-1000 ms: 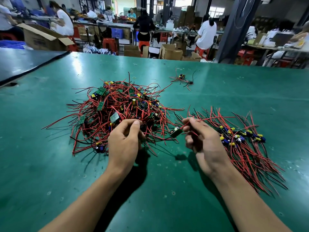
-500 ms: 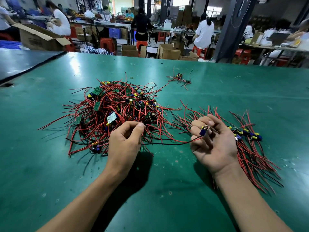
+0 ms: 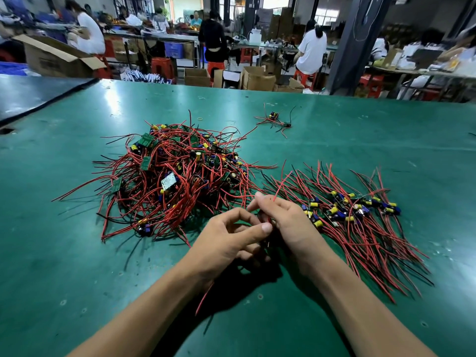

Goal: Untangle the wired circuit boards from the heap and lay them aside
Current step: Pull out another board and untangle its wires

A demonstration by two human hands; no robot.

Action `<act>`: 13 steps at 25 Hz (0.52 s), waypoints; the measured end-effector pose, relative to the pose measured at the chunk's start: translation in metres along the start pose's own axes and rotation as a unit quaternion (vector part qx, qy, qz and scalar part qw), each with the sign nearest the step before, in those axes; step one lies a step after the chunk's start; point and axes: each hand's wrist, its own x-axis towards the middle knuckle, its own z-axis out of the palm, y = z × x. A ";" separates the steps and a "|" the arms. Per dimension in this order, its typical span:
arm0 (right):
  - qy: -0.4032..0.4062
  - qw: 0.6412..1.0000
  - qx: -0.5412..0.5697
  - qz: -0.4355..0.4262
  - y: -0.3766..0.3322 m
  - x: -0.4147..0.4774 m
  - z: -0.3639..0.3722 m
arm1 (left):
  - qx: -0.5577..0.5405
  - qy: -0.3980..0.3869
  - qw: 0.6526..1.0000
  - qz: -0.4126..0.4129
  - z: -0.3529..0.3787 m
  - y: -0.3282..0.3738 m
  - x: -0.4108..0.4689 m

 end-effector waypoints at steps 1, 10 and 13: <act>-0.006 1.000 -0.018 -0.012 -0.001 -0.001 -0.002 | 0.011 0.022 1.000 0.017 -0.002 0.000 0.001; 0.052 0.985 -0.151 -0.059 -0.002 0.001 -0.008 | 0.185 0.053 0.980 0.049 -0.004 -0.003 0.002; 0.070 0.984 -0.155 -0.059 -0.004 0.005 -0.011 | 0.198 0.016 0.979 0.056 -0.005 -0.001 0.001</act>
